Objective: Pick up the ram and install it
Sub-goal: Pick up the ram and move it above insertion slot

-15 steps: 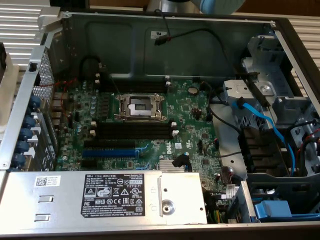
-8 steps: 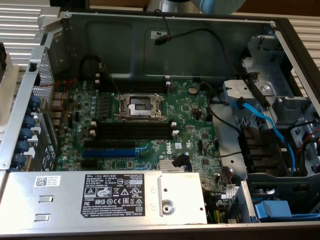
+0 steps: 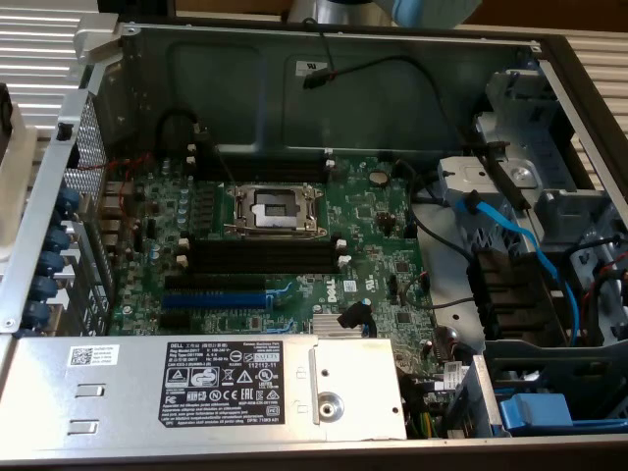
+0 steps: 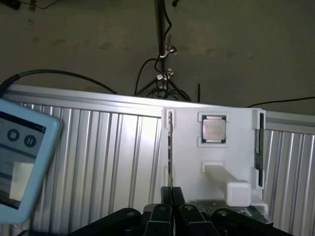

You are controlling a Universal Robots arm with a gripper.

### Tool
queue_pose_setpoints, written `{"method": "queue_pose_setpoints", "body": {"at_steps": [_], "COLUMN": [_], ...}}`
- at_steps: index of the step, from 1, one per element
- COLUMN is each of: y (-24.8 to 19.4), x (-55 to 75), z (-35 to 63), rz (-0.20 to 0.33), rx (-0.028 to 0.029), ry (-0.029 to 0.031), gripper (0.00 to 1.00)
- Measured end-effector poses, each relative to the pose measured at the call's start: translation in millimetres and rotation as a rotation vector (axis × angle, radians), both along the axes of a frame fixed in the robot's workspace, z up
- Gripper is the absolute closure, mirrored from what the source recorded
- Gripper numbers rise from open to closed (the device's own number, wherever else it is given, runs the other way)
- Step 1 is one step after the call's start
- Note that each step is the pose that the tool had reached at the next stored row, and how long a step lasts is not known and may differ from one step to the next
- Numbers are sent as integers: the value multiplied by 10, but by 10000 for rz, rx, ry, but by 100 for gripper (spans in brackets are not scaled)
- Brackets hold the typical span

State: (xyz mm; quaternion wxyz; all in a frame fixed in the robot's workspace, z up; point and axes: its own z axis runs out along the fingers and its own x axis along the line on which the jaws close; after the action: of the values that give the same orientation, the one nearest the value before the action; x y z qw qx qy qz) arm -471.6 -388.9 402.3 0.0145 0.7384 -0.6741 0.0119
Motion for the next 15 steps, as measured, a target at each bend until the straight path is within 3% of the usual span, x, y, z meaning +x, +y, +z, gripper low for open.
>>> {"method": "queue_pose_setpoints", "body": {"at_steps": [7, 13, 15], "y": [-2, -15, -31], "x": [249, 427, 465], "z": [126, 167, 168], "rz": [1, 0, 1], "rx": [15, 17, 20], "ry": [80, 266, 283], "gripper": [88, 88, 88]}}
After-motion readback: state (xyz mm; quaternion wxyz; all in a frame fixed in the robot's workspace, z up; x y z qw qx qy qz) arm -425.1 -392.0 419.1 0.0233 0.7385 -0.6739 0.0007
